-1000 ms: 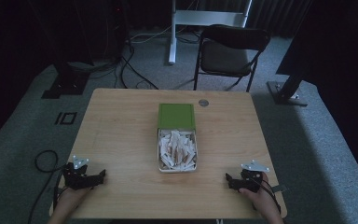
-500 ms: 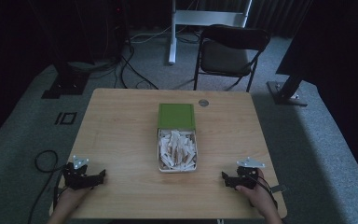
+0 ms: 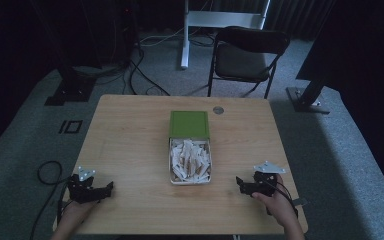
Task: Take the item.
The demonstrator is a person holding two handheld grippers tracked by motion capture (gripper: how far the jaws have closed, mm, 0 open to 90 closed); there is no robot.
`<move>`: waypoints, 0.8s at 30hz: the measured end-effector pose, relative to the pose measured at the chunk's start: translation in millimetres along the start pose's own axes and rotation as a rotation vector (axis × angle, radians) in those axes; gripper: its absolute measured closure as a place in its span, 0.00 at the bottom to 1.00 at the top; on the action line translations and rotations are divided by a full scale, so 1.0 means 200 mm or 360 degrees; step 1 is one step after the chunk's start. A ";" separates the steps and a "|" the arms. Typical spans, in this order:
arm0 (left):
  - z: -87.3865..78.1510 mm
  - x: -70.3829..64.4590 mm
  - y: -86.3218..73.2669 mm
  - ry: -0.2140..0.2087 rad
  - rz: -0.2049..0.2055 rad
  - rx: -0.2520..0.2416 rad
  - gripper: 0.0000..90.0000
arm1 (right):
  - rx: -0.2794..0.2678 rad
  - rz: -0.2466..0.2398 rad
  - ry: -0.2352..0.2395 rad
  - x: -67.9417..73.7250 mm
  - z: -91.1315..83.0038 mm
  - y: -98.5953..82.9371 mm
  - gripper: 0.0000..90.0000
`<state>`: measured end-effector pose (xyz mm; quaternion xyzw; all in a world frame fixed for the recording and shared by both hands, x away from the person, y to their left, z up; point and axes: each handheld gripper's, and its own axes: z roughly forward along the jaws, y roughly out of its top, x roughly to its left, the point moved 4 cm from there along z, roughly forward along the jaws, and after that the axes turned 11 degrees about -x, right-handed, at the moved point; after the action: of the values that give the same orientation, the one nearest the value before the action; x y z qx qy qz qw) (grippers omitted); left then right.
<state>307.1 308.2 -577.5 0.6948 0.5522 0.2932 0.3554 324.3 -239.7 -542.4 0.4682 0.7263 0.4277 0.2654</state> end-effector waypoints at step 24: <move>0.00 0.00 0.00 0.0000 -0.0003 -0.0002 0.03 | -0.0191 -0.0041 0.0139 0.16 -0.10 0.28 0.12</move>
<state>307.2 308.0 -577.5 0.6940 0.5527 0.2934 0.3561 320.7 -206.9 -483.9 0.4229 0.7163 0.4869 0.2665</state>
